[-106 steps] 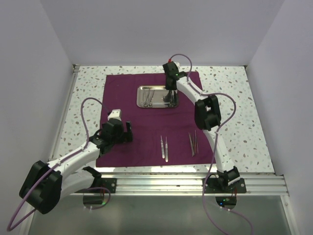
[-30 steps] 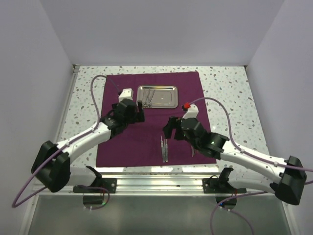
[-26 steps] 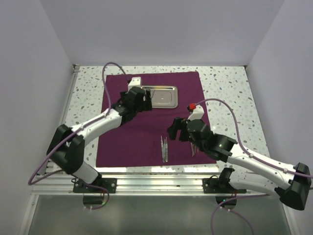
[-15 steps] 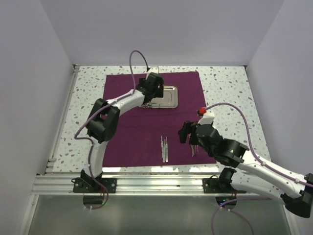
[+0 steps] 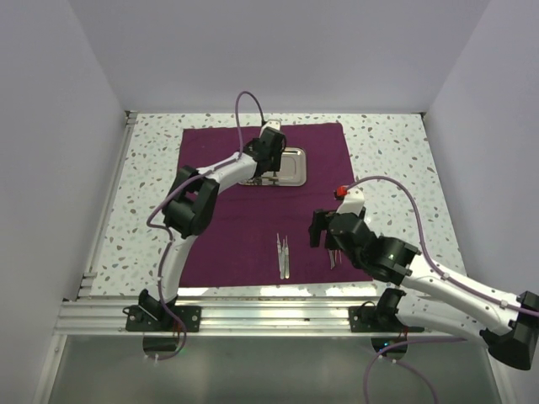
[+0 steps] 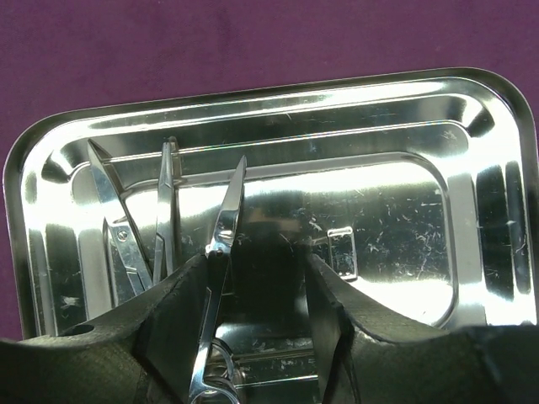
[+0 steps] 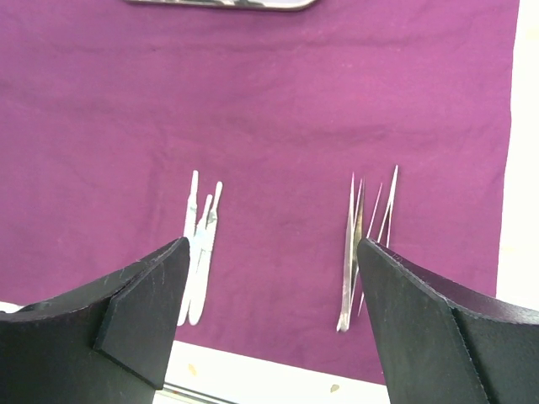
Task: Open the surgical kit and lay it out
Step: Pick up the medical item from the container.
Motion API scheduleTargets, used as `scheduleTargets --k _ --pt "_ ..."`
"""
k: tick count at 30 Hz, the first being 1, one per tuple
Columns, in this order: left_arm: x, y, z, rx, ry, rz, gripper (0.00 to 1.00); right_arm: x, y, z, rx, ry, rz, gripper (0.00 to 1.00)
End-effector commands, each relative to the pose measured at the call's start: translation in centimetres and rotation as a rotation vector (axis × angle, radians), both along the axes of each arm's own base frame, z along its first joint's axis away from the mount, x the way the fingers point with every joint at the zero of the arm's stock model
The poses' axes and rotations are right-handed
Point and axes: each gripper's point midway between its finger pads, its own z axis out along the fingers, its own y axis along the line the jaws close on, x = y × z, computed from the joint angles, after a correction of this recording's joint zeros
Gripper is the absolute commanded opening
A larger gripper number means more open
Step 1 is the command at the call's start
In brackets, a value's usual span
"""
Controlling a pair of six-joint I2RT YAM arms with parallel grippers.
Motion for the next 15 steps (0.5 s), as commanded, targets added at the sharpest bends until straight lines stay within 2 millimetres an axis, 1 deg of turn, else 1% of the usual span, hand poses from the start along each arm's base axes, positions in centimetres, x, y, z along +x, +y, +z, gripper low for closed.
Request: scheduleTargets --k 1,4,8,12,13,14,15 --pt "0.5 -0.1 -0.6 0.004 0.002 -0.019 0.54 0.8 -0.1 0.4 -0.014 -0.033 -0.026 0.85" --pt "0.3 0.2 -1.4 0.015 0.014 -0.009 0.54 1.0 0.1 0.1 -0.023 -0.029 -0.028 0.85" --pt "0.5 0.5 -1.0 0.008 -0.002 -0.003 0.54 1.2 0.3 -0.2 -0.044 -0.026 -0.029 0.85" --pt "1.1 1.6 0.1 0.012 -0.03 0.024 0.55 1.4 0.5 -0.4 -0.051 -0.021 -0.027 0.85" --pt "1.1 1.9 0.0 0.015 -0.03 0.025 0.55 1.4 0.6 -0.5 -0.055 -0.02 -0.028 0.85" --pt "1.3 2.2 0.5 0.008 -0.04 0.031 0.55 1.4 0.6 -0.6 -0.057 -0.017 -0.027 0.85" --pt "1.0 2.4 0.2 0.012 -0.034 0.029 0.55 1.5 0.7 -0.6 -0.056 -0.018 -0.027 0.85"
